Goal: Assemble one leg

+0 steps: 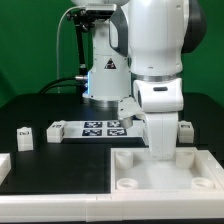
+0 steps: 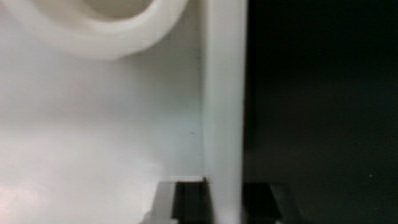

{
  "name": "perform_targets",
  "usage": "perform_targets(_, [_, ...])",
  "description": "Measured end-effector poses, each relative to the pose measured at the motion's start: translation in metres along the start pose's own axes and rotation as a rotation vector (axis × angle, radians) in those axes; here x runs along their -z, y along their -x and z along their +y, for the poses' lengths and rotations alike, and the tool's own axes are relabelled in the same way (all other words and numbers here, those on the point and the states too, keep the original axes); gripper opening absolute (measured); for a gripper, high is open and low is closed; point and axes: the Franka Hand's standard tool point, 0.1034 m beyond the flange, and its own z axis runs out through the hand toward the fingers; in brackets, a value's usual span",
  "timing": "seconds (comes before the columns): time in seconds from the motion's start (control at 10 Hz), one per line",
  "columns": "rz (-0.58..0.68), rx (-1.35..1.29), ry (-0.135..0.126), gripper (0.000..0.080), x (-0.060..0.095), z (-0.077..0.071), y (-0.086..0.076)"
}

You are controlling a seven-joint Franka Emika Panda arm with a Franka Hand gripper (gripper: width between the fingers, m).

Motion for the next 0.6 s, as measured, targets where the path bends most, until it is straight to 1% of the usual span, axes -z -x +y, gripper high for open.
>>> perform_targets(0.1, [0.0,0.0,0.0,0.0252,-0.0001,0.0,0.0001])
perform_targets(0.2, [0.0,0.0,0.0,0.0252,-0.0001,0.0,0.0001])
perform_targets(0.3, [0.0,0.0,0.0,0.0451,-0.0001,0.0,0.0002])
perform_targets(0.4, [0.0,-0.001,0.0,0.0604,-0.0002,-0.0001,0.0002])
perform_targets(0.5, [0.0,-0.001,0.0,0.0604,-0.0002,-0.0001,0.0003])
perform_targets(0.6, [0.0,-0.001,0.0,0.0642,-0.0002,-0.0001,0.0003])
